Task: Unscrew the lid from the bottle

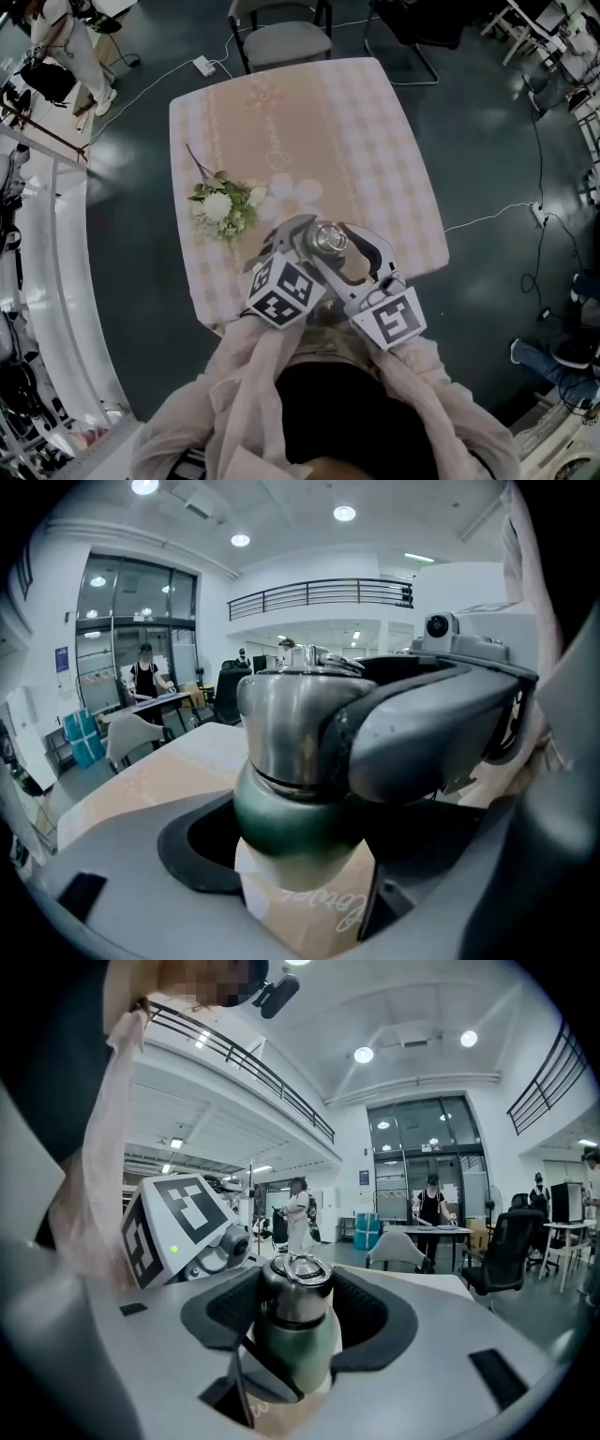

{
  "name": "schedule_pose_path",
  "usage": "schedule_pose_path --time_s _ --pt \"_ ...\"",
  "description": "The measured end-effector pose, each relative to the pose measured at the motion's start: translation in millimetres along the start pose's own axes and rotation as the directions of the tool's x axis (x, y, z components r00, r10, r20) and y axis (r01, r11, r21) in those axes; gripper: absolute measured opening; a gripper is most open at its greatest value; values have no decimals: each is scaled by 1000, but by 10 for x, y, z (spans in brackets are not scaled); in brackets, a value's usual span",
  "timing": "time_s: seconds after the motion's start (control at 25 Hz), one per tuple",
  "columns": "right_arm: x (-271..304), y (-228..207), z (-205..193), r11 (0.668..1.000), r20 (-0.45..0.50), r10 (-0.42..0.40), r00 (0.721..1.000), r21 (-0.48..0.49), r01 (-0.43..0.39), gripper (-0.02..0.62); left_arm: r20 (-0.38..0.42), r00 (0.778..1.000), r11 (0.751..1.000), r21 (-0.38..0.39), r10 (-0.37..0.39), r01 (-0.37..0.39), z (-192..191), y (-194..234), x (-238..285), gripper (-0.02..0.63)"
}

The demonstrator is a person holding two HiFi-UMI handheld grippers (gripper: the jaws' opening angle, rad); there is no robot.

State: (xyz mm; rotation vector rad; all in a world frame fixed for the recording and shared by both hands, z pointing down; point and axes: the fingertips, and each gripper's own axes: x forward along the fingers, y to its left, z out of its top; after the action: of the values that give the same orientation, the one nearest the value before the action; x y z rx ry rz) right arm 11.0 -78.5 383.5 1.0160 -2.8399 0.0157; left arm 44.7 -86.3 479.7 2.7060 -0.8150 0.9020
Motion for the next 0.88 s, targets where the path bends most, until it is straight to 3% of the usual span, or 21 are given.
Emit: schedule_pose_path --time_s 0.12,0.36,0.52,0.88 --pt "-6 42 18 997 5 63 998 -52 -63 249 1 999 999 14 -32 32 1 -32 -7 400" --pt "-99 107 -94 970 -80 181 980 -151 -191 250 -10 996 995 47 -88 88 -31 -135 -2 400" --pt "-131 131 -167 959 -119 214 969 -163 -232 251 -34 991 988 79 -131 134 -80 -184 8 400" --pt "-219 178 -138 941 -87 304 949 -132 -313 250 -39 977 965 153 -211 215 -84 -313 -21 400"
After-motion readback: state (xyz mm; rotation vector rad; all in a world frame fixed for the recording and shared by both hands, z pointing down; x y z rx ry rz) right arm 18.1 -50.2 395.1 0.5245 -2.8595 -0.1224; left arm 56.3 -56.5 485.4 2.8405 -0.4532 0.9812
